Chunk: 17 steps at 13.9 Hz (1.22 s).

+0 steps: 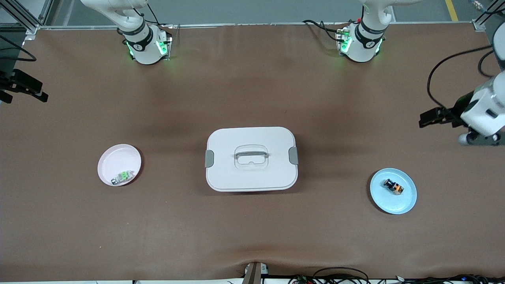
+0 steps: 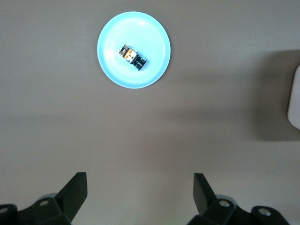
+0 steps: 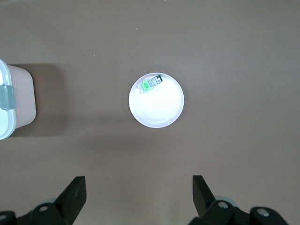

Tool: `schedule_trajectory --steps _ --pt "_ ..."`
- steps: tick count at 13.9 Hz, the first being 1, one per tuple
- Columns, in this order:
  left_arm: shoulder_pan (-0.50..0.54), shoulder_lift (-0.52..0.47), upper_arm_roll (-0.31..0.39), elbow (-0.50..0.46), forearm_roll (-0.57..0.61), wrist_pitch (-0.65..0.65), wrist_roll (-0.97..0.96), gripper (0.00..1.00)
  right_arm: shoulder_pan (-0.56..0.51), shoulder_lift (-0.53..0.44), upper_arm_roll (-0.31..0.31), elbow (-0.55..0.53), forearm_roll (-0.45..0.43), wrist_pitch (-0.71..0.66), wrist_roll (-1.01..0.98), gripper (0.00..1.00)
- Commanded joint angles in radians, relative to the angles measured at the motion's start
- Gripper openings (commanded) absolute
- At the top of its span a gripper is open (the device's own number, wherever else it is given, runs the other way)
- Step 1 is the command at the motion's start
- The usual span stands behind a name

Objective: Transfer orange switch to right arm and place
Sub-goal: 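Move the left gripper down over the orange switch on the blue plate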

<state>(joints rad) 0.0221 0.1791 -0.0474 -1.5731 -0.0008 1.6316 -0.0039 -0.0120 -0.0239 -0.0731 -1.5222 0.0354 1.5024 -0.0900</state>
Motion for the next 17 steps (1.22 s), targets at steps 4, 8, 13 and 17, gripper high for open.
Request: schedule_trajectory --steps 4,8,13,17 --pt "0.027 0.16 0.003 0.027 -0.001 0.146 0.085 1.0 0.013 -0.019 0.004 -0.009 -0.057 0.024 0.001 1.0" --pt "0.035 0.243 0.003 0.025 0.005 0.25 0.113 1.0 0.015 -0.019 0.004 -0.01 -0.075 0.029 0.001 1.0" --pt "0.026 0.353 0.001 0.025 0.065 0.373 0.145 1.0 0.015 -0.019 0.004 -0.012 -0.075 0.036 0.001 1.0" --pt "0.025 0.407 -0.002 0.025 0.067 0.422 0.343 1.0 0.013 -0.019 0.004 -0.013 -0.072 0.036 0.001 1.0"
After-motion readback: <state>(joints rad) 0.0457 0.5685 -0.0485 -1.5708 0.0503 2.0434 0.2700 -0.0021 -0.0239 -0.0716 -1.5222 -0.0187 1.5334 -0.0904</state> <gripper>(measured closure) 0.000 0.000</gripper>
